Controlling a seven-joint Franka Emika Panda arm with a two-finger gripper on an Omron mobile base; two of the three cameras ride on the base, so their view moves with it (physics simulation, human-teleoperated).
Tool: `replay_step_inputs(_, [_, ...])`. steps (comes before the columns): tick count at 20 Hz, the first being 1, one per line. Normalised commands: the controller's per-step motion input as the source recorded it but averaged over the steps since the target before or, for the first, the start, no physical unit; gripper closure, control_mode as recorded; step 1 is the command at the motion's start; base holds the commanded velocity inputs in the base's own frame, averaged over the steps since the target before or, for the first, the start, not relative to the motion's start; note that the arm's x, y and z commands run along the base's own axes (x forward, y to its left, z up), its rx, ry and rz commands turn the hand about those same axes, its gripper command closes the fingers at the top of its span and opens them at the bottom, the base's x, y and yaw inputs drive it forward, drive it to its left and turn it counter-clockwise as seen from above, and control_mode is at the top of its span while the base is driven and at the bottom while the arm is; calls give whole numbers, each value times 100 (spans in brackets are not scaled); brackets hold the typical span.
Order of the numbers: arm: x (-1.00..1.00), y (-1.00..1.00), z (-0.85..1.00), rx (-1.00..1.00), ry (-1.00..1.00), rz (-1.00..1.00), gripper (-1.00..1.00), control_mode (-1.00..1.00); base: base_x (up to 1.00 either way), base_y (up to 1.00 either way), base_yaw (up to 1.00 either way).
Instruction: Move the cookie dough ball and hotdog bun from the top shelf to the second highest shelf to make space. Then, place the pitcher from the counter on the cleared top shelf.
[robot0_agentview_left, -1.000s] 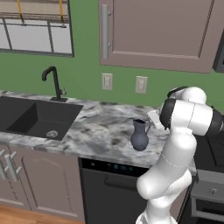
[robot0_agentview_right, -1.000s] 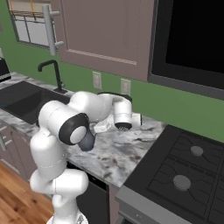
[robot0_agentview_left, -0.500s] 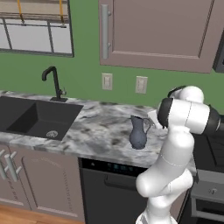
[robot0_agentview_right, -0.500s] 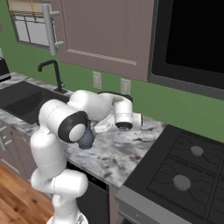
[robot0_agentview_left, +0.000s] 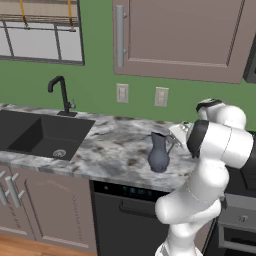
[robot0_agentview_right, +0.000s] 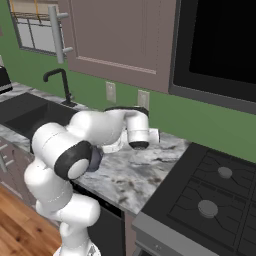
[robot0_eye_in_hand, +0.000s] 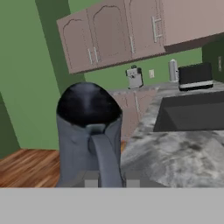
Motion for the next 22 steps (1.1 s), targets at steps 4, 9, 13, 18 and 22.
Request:
replay_step_inputs(4, [-100,56,88,-13,-8,-12,100,-100,0,0,0])
replay_step_inputs(9, [-100,52,92,-27,0,-26,100,-100,0,0,0])
replay_step_inputs(13, [-100,44,72,-29,1,-39,100,-100,0,0,0])
replay_step_inputs(18, [-98,26,59,-24,1,-51,100,-100,0,0,0])
replay_step_inputs(22, [-87,7,66,-19,0,-57,100,-100,0,0,0])
